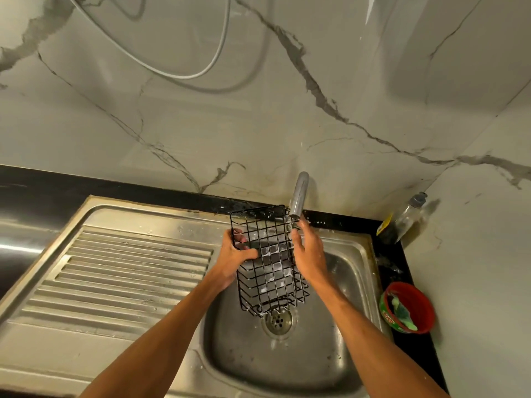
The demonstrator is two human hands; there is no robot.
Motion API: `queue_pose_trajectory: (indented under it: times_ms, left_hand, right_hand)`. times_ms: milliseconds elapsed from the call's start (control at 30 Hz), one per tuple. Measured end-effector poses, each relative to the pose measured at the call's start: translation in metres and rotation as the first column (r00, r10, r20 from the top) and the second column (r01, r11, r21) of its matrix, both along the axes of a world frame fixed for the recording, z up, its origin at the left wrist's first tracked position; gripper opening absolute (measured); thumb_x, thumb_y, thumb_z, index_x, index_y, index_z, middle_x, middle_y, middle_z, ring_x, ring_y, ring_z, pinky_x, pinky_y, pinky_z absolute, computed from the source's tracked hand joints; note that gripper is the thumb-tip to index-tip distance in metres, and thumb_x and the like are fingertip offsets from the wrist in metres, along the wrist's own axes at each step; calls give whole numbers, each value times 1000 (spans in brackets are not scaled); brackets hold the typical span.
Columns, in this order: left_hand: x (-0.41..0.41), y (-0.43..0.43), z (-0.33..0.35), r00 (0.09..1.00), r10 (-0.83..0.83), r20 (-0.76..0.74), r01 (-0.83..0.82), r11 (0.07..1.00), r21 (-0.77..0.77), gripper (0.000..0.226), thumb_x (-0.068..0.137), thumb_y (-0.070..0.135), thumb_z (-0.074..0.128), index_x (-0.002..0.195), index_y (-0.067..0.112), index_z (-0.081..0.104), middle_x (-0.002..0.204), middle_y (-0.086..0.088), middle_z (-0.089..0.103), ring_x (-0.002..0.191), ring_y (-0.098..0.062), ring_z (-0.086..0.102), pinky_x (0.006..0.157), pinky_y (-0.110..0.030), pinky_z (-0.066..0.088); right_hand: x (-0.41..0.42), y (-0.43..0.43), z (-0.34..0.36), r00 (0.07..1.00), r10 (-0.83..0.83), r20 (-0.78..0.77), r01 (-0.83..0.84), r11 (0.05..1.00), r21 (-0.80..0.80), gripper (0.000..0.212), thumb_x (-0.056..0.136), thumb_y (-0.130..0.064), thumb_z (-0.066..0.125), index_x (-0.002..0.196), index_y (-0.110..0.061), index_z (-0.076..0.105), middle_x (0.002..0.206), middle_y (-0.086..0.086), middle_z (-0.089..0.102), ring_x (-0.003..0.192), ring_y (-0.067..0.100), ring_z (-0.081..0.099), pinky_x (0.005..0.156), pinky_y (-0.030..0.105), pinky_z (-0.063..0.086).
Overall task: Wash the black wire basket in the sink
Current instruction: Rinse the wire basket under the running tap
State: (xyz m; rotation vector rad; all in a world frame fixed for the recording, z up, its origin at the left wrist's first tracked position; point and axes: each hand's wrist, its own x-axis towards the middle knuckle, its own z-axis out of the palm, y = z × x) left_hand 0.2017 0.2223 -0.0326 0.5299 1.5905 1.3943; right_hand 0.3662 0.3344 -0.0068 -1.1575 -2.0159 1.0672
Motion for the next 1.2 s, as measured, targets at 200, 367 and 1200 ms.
queue_pose_trajectory:
  times_ms: [200,367,1200]
  left_hand:
    - [3,-1,2,971,-17,237,32,998,-61,103,55,18,83,142,37,30,127,-13,59,93,-25,60,62,-33,48]
    - [11,5,5,977,-9,213,35,992,-120,112,63,21,82,153,39,18,112,-14,60,76,-16,56,52,-28,45]
    - [24,12,26,971,113,210,-88,988,-126,108,81,13,79,160,34,8,138,-25,54,129,-37,54,90,-41,55]
  right_hand:
    - [3,-6,-8,961,151,232,-116,980,-159,64,106,-46,27,156,-36,-12,167,0,-5,151,29,15,117,54,23]
    - [9,-18,-20,861,137,489,-301,914,272,71,101,-56,18,155,-28,-19,160,5,-32,149,22,-27,118,48,-9]
    - [23,-25,-8,863,172,475,-354,877,326,63,103,-48,10,158,-22,-8,165,-3,-17,151,9,-16,125,46,5]
